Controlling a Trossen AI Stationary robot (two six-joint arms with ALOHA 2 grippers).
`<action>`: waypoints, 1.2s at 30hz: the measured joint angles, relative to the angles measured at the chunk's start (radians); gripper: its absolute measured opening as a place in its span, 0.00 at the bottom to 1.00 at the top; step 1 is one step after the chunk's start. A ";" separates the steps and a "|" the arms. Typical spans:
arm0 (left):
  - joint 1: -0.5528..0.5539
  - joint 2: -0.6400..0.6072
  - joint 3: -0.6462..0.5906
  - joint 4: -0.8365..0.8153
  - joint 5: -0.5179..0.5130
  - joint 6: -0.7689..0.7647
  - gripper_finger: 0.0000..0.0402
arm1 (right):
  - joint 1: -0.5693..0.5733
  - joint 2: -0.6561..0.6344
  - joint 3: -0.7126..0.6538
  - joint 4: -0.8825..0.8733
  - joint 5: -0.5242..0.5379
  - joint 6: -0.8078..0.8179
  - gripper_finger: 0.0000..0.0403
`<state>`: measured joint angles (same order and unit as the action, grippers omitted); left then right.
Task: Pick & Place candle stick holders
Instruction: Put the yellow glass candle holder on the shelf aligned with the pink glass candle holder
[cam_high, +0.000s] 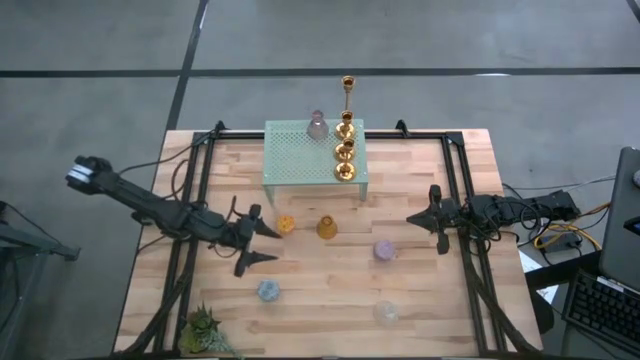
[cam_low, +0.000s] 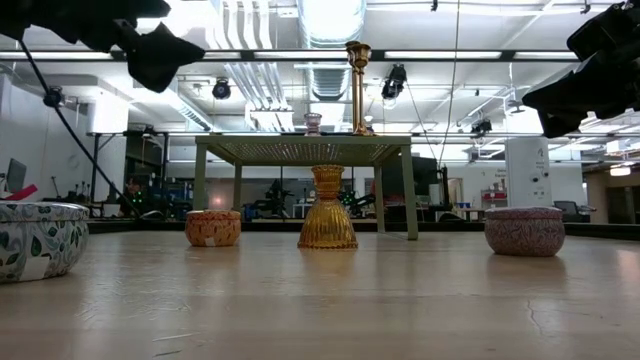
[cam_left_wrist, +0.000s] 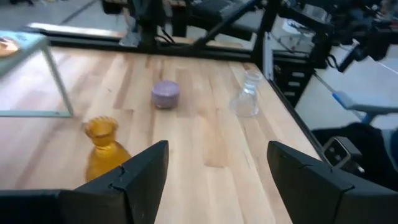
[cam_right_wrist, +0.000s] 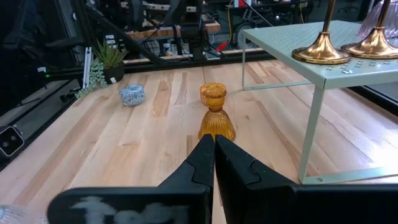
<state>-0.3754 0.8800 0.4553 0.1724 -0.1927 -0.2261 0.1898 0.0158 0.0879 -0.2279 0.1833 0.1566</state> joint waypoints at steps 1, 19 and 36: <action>-0.005 0.009 0.000 -0.004 0.001 -0.003 0.69 | 0.000 0.000 0.000 0.000 0.000 0.000 0.02; -0.025 0.294 -0.002 0.082 -0.317 -0.147 0.69 | 0.000 0.000 0.000 0.000 0.000 0.000 0.02; 0.023 0.534 0.109 0.128 -0.473 -0.177 0.80 | 0.000 0.000 0.000 0.000 0.000 0.000 0.02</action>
<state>-0.3522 1.4145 0.5647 0.3000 -0.6661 -0.4028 0.1894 0.0158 0.0879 -0.2279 0.1829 0.1566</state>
